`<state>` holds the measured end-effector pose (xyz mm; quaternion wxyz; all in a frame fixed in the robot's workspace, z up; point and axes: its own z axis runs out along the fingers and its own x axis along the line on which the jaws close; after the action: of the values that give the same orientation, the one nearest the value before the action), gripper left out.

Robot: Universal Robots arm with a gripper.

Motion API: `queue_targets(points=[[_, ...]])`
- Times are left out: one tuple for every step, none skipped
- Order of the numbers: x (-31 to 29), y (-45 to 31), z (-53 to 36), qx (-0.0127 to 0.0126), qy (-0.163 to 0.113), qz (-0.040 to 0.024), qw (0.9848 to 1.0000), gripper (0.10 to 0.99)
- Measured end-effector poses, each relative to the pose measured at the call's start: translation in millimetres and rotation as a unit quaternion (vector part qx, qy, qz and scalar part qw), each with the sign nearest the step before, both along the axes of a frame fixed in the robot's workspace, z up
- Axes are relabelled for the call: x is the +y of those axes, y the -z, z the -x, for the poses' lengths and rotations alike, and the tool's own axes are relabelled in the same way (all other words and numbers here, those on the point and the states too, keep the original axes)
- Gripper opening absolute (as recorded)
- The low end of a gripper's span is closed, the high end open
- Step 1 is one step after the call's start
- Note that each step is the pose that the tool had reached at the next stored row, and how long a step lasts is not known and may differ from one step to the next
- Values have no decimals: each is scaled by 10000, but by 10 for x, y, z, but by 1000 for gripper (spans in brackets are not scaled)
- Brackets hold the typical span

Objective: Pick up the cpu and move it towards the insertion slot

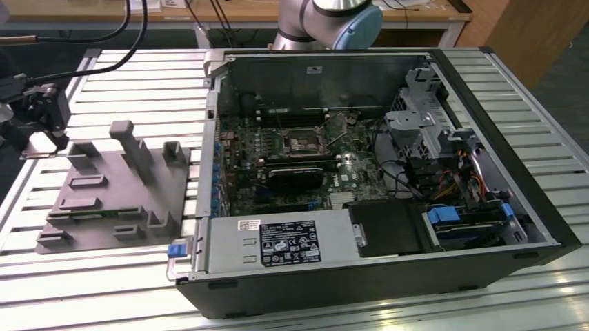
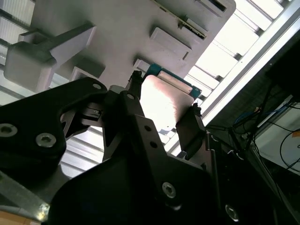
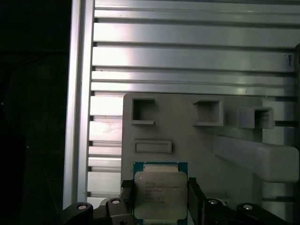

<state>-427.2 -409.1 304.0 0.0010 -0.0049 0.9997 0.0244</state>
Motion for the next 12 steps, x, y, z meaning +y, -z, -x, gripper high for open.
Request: queue_targets(points=[[0,-3,-14,0,0,0,10000,545],[0,-7,-27,0,0,0,10000,545],[0,-15,-37,0,0,0,10000,545],[0,-31,-41,1,1,1,10000,545],[1,-52,-43,0,1,0,10000,545],[1,-75,-45,0,1,0,10000,545],[1,-100,-46,0,1,0,10000,545],[0,-129,-48,0,1,1,10000,545],[0,-147,-53,0,0,0,10000,545],[0,-157,-60,-1,0,0,10000,545],[0,-160,-70,-1,0,-2,10000,545],[1,-164,-78,0,1,-5,10000,545]])
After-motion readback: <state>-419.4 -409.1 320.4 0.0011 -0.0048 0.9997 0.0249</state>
